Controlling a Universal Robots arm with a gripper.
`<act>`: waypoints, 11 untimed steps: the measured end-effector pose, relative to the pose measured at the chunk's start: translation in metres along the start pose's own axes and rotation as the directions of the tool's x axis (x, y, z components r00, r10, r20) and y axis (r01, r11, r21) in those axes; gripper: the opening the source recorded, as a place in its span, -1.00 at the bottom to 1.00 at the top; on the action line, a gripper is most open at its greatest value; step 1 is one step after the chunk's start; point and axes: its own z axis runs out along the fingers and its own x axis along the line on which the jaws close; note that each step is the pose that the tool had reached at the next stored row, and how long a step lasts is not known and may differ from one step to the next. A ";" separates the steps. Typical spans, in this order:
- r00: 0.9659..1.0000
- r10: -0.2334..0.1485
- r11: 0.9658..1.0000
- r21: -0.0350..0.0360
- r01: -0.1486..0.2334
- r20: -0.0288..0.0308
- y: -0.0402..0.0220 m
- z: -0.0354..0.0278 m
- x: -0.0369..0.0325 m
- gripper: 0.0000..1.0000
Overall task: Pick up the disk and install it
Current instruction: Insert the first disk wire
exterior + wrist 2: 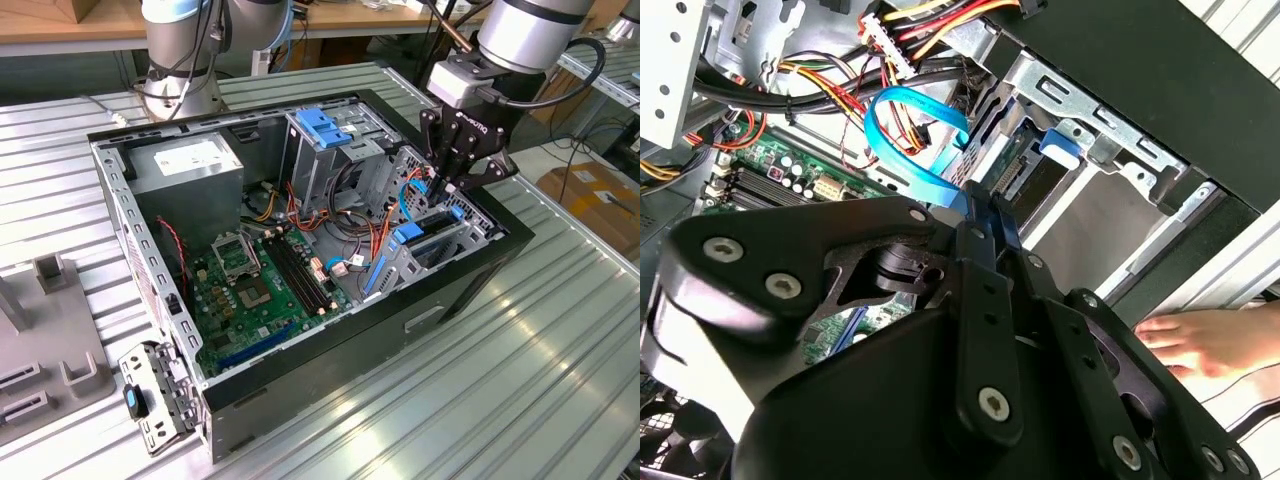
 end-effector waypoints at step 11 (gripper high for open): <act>0.998 -0.058 0.998 0.030 0.058 -0.001 0.0079 0.0011 0.0048 -0.68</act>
